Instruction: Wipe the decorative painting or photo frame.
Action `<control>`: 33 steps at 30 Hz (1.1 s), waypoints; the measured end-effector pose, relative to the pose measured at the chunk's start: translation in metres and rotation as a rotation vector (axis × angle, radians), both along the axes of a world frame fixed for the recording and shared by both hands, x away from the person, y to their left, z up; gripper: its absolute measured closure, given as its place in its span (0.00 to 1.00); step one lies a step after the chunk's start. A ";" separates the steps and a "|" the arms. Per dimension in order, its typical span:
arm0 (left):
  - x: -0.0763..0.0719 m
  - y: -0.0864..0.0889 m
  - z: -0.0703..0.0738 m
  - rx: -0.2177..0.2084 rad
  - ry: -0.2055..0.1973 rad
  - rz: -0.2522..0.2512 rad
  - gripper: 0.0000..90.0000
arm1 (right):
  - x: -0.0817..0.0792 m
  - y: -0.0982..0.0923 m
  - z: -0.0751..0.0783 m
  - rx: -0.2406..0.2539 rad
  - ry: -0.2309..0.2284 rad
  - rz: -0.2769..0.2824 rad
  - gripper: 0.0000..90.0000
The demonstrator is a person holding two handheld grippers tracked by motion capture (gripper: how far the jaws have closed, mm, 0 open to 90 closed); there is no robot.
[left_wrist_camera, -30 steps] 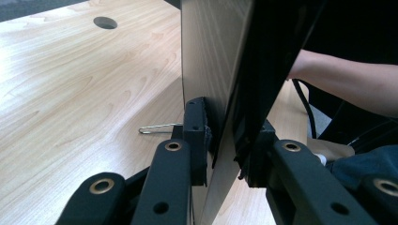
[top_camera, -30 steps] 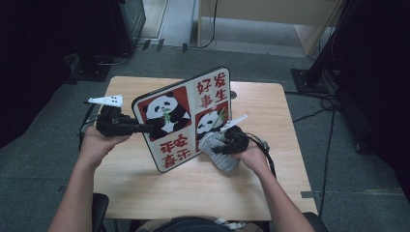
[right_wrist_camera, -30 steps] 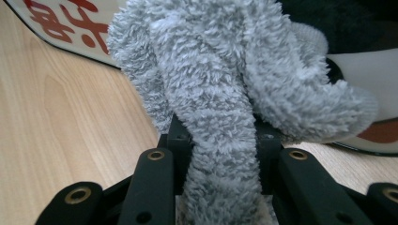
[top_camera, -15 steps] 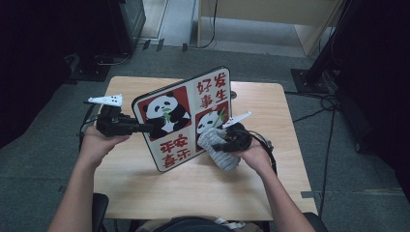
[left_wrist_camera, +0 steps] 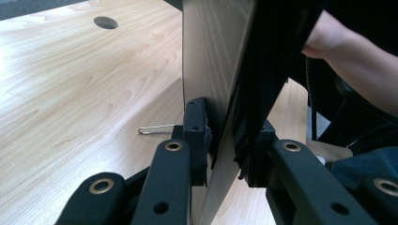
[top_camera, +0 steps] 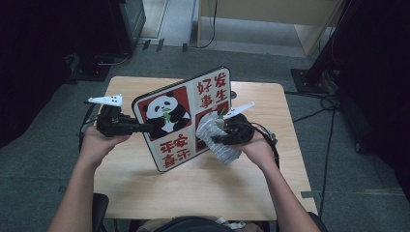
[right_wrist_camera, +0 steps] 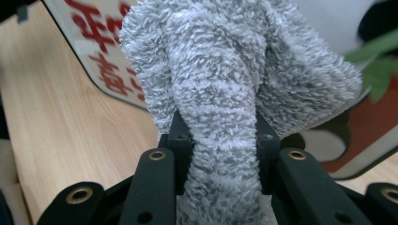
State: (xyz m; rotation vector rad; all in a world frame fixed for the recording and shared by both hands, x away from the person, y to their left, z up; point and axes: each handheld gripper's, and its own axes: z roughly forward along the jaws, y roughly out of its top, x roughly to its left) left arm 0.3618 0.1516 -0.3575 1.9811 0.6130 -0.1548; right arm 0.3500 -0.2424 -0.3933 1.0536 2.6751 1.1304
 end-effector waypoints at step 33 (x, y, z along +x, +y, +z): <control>0.000 0.000 0.000 -0.002 0.010 0.010 0.84 | 0.030 0.041 0.153 0.020 -0.159 0.076 0.77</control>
